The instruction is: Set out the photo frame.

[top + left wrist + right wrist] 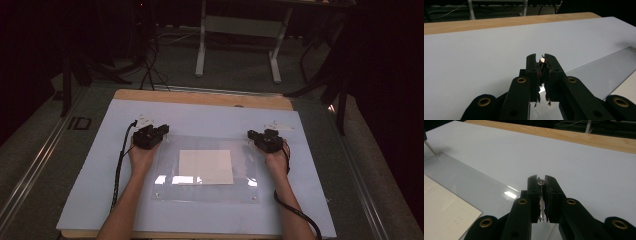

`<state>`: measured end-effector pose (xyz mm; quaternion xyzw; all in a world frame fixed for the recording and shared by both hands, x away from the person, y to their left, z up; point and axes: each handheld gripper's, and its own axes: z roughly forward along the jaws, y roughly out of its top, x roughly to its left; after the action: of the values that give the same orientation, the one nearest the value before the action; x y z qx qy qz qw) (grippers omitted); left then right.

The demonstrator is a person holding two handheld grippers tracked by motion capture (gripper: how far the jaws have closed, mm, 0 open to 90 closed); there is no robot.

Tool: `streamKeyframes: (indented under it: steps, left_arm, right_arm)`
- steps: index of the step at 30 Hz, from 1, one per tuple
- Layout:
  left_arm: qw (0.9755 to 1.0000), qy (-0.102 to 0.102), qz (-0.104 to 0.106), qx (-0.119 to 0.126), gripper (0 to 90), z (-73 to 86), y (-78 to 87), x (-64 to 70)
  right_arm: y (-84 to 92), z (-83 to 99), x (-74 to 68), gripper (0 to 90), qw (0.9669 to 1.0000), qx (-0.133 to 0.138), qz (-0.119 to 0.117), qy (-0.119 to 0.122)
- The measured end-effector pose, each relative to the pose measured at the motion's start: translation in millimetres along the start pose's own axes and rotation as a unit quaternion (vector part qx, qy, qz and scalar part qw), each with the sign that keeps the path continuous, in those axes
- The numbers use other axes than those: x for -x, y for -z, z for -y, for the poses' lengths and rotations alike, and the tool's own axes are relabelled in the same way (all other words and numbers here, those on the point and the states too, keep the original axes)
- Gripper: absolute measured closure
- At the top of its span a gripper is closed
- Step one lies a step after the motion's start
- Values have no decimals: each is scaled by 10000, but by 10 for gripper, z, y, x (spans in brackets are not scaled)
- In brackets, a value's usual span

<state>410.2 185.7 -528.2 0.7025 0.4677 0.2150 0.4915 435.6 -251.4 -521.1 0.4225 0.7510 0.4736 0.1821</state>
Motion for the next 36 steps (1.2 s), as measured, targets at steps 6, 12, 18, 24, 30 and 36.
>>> streamKeyframes:
  steps: [6, 12, 18, 24, 30, 36]
  left_arm:
    - [9999, 160, 17, 0, 833, 2, -2, -12]
    - [9989, 434, 199, 12, 819, 12, -3, -63]
    - [9985, 506, 221, 33, 819, 16, -13, -73]
    - [9972, 652, 357, -57, 814, -10, -29, -117]
    - [9944, 920, 477, -214, 809, -63, -76, -174]
    - [9936, 982, 418, -364, 819, -126, -142, -194]
  right_arm:
    - [-1, -8, 19, 835, 9999, -33, -65, -77]
    - [-3, -14, 37, 835, 9998, -64, -130, -151]
    - [-6, -25, 56, 832, 9995, -111, -178, -242]
    - [-17, -52, 91, 824, 9982, -223, -278, -477]
    - [-53, -119, 132, 820, 9955, -449, -344, -757]
    - [-116, -185, 207, 823, 9919, -628, -479, -994]
